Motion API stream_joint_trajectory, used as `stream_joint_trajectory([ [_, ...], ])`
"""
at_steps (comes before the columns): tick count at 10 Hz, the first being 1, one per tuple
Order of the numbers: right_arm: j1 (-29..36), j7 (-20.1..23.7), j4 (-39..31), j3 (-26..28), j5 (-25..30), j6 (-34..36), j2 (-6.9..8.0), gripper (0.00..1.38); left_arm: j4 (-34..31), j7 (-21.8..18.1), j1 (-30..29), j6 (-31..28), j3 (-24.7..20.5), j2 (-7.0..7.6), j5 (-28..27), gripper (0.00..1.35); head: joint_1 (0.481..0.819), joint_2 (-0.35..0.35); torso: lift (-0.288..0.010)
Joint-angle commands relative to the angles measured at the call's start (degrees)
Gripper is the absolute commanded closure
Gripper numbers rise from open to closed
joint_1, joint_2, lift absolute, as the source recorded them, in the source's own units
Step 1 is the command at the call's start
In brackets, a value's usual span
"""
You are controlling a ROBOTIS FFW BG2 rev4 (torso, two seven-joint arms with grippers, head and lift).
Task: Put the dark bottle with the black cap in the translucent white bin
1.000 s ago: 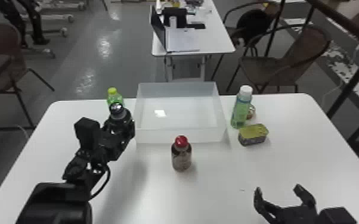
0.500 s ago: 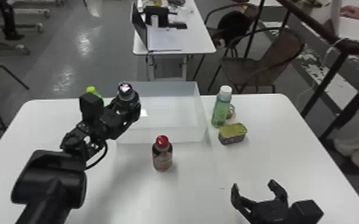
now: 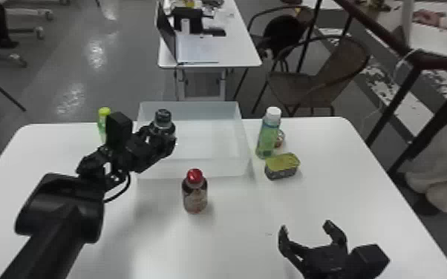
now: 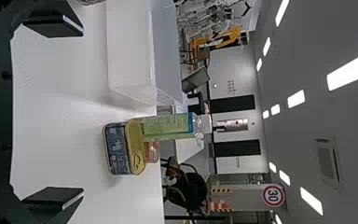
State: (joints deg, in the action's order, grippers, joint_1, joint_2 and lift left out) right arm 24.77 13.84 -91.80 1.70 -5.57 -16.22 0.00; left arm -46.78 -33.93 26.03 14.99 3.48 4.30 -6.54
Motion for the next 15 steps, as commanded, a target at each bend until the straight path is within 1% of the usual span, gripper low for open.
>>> stream_joint_trajectory([
  [1, -0.42, 0.14, 0.40, 0.05, 0.03, -0.13, 0.05, 0.09, 1.34, -0.08, 0.96, -0.31, -0.05, 0.36, -1.63, 0.53, 0.695, -0.080, -0.059],
  [3, -0.16, 0.23, 0.49, 0.05, -0.05, -0.30, 0.05, 0.09, 1.26, -0.08, 0.96, 0.39, -0.40, 0.53, -1.72, 0.32, 0.695, -0.073, -0.059],
  [4, -0.07, 0.23, 0.40, 0.05, -0.05, -0.39, 0.05, 0.09, 1.17, 0.18, 0.87, 1.80, -0.67, 0.53, -1.37, 0.27, 0.695, -0.072, -0.059],
  [5, 0.11, 0.23, 0.40, 0.05, -0.05, -0.48, 0.05, 0.09, 0.64, 0.45, 0.34, 3.03, -1.20, 0.27, -0.23, 0.26, 0.695, -0.071, -0.059],
  [6, 0.19, 0.23, 0.22, 0.14, -0.14, -0.48, 0.05, 0.09, -2.44, 0.89, -1.24, 2.41, -1.90, 0.27, -0.23, 0.26, 0.695, -0.069, -0.059],
  [7, 0.28, 0.23, 0.13, 0.14, -0.14, -0.48, 0.05, 0.09, -6.92, 2.12, -4.23, 1.44, -3.39, 0.09, -0.05, 0.26, 0.695, -0.067, -0.059],
  [8, 0.37, 0.23, 0.05, 0.14, -0.14, -0.48, 0.05, 0.09, -11.75, 3.79, -8.10, 0.83, -5.68, -0.43, 1.27, 0.26, 0.695, -0.064, -0.059],
  [9, 0.37, 0.23, -0.13, 0.23, -0.05, -0.48, 0.05, 0.09, -16.50, 5.72, -12.67, 1.18, -8.05, -0.96, 2.94, 0.26, 0.695, -0.049, -0.059],
  [10, 0.37, 0.23, -0.04, 0.23, 0.03, -0.48, 0.05, 0.09, -21.68, 8.09, -17.59, 1.88, -9.55, -1.14, 4.52, 0.26, 0.695, -0.029, -0.059],
  [11, 0.37, 0.23, -0.04, 0.23, 0.12, -0.57, 0.05, 0.09, -26.34, 11.26, -22.25, 1.97, -9.90, -0.87, 6.89, 0.26, 0.695, -0.004, -0.059],
  [12, 0.37, 0.23, -0.13, 0.32, 0.12, -0.74, 0.05, 0.09, -29.86, 14.86, -26.99, 3.99, -10.25, -0.70, 9.62, 0.26, 0.695, 0.022, -0.059],
  [13, 0.46, 0.23, -0.48, 0.41, 0.21, -0.74, 0.05, 0.09, -33.99, 18.03, -32.09, 5.49, -11.04, -0.87, 10.85, 0.26, 0.695, 0.034, -0.059],
  [14, 0.63, 0.23, -0.92, 0.67, 0.21, -0.74, 0.05, 0.09, -37.59, 21.28, -37.28, 6.02, -11.65, -1.31, 12.25, 0.26, 0.695, 0.058, -0.059],
  [15, 0.90, 0.23, -1.54, 1.11, 0.39, -0.74, 0.05, 0.09, -38.82, 25.67, -41.85, 9.44, -11.48, -2.19, 14.54, 0.26, 0.695, 0.084, -0.059],
])
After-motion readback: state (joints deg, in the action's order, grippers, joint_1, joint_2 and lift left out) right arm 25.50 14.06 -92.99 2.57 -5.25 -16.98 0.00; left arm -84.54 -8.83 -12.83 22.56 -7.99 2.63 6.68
